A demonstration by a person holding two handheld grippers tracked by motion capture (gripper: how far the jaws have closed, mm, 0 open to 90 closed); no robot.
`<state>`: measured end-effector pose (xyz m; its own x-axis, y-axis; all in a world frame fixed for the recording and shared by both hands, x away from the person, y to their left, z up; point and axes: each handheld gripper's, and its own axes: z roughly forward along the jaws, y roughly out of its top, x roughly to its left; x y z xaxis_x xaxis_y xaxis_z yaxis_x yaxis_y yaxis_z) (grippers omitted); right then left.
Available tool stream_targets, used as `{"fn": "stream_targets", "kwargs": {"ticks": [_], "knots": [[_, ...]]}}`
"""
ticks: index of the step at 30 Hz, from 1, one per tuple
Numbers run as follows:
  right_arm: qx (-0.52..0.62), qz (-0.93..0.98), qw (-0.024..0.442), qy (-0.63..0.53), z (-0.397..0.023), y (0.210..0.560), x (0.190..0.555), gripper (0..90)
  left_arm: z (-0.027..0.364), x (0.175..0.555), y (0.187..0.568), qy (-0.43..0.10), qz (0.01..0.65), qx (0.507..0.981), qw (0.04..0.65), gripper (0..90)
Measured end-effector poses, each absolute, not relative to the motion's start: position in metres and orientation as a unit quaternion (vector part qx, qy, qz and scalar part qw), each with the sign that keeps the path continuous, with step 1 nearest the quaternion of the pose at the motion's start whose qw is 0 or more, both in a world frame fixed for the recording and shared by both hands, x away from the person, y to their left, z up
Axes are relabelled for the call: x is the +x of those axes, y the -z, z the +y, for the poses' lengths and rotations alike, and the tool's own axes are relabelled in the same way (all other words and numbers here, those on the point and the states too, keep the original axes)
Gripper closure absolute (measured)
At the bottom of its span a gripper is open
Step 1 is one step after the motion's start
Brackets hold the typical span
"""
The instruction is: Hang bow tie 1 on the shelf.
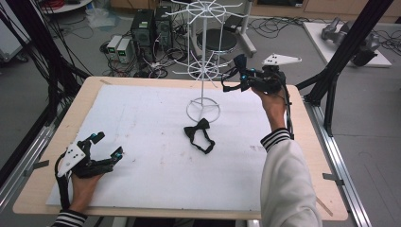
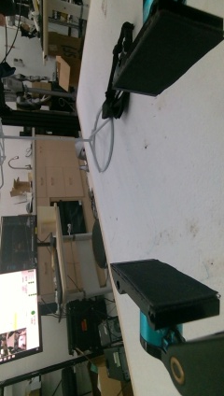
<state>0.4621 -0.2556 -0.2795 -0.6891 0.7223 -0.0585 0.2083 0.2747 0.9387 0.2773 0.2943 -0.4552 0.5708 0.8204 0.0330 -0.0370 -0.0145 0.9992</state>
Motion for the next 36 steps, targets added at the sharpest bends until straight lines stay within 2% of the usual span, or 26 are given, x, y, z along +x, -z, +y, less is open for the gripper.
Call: {"fn": "stream_targets", "kwargs": {"ticks": [36], "knots": [[0.343,0.770,0.215,-0.493,-0.244,0.300,0.480,72.7,0.293,0.277,0.455,-0.342,0.310,0.629,0.626,11.4]]}}
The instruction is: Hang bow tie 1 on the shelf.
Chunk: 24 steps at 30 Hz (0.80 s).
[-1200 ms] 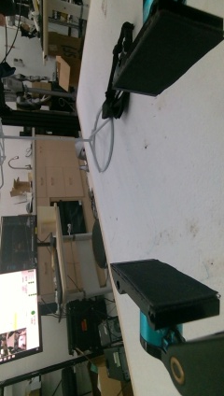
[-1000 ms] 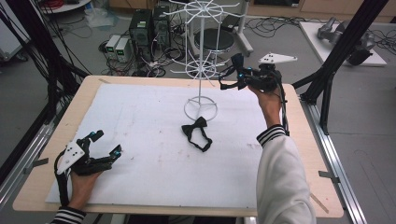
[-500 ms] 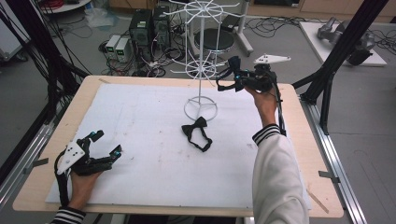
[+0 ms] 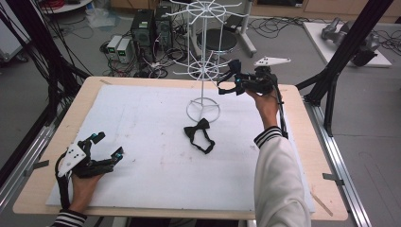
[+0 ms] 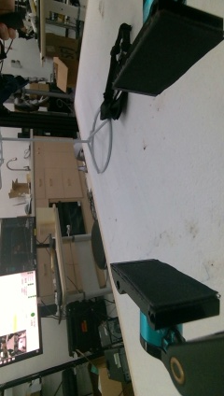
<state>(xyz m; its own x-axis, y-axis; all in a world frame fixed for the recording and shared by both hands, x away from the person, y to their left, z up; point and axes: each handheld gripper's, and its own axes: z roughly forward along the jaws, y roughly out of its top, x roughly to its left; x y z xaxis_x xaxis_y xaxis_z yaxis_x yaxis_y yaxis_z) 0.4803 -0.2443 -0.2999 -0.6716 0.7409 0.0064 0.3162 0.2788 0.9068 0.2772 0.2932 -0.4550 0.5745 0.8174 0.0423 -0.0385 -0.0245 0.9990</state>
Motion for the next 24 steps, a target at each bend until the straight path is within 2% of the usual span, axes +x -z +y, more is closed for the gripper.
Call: {"fn": "stream_targets", "kwargs": {"ticks": [5,18,20,24], "knots": [[0.348,0.769,0.209,-0.494,-0.2465,0.3051,0.4810,71.2,0.2933,0.2772,0.4550,-0.342,0.309,0.629,0.626,11.4],[0.356,0.772,0.195,-0.490,-0.2487,0.3060,0.4785,54.9,0.2932,0.2770,0.4549,-0.342,0.308,0.632,0.624,11.4],[0.353,0.772,0.192,-0.493,-0.2488,0.3051,0.4768,48.5,0.2932,0.2770,0.4549,-0.342,0.308,0.632,0.624,11.4],[0.352,0.773,0.184,-0.496,-0.2473,0.3017,0.4717,27.9,0.2931,0.2770,0.4549,-0.342,0.308,0.632,0.624,11.4]]}}
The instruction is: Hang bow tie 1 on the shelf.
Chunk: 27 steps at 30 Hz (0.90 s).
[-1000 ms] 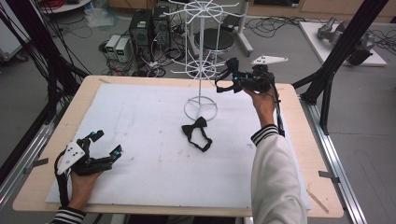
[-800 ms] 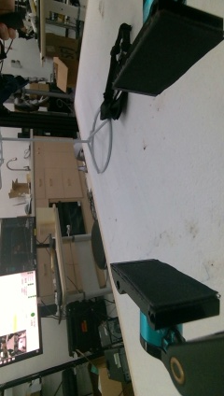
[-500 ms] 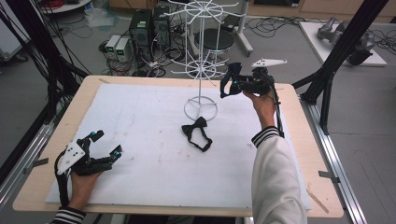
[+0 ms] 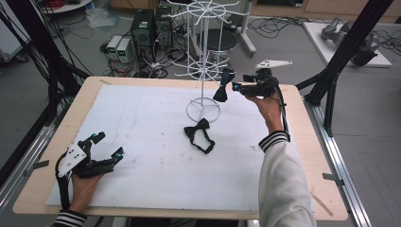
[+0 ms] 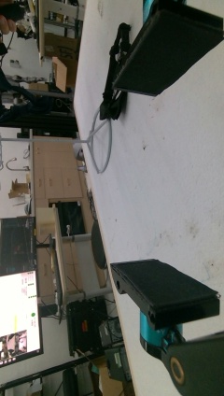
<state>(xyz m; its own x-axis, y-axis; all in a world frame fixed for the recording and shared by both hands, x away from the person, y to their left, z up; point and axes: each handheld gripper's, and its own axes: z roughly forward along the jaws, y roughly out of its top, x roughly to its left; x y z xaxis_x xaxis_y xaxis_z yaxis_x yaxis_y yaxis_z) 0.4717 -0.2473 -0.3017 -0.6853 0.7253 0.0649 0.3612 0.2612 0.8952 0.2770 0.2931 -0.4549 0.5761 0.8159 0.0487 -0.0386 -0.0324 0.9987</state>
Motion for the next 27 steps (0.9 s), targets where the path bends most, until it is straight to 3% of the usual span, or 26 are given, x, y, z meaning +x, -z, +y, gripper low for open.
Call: {"fn": "stream_targets", "kwargs": {"ticks": [3,7,18,27], "knots": [[0.353,0.771,0.157,-0.507,-0.248,0.299,0.467,19.0,0.293,0.277,0.455,-0.343,0.307,0.632,0.623,11.4],[0.341,0.777,0.158,-0.504,-0.247,0.292,0.459,12.7,0.293,0.277,0.455,-0.343,0.307,0.632,0.623,11.4],[0.323,0.770,0.170,-0.523,-0.252,0.268,0.429,11.6,0.293,0.277,0.455,-0.343,0.308,0.632,0.623,11.4],[0.330,0.740,0.203,-0.549,-0.276,0.270,0.394,11.6,0.292,0.277,0.455,-0.345,0.308,0.631,0.623,11.4]]}}
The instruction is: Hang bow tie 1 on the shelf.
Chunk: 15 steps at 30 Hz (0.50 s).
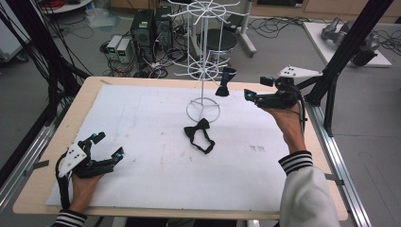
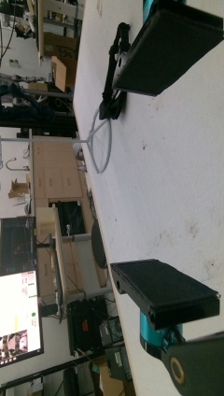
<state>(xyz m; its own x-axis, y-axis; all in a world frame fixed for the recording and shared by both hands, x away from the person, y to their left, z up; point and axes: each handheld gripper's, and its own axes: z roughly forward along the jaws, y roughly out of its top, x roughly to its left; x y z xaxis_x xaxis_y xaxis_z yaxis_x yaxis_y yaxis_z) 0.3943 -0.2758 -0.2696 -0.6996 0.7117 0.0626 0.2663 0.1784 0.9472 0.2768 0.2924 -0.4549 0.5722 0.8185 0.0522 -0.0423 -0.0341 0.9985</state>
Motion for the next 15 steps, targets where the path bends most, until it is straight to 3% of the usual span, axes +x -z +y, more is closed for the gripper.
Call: {"fn": "stream_targets", "kwargs": {"ticks": [15], "knots": [[0.323,0.712,0.231,-0.580,-0.292,0.290,0.349,11.6,0.292,0.277,0.455,-0.346,0.309,0.630,0.623,11.4]]}}
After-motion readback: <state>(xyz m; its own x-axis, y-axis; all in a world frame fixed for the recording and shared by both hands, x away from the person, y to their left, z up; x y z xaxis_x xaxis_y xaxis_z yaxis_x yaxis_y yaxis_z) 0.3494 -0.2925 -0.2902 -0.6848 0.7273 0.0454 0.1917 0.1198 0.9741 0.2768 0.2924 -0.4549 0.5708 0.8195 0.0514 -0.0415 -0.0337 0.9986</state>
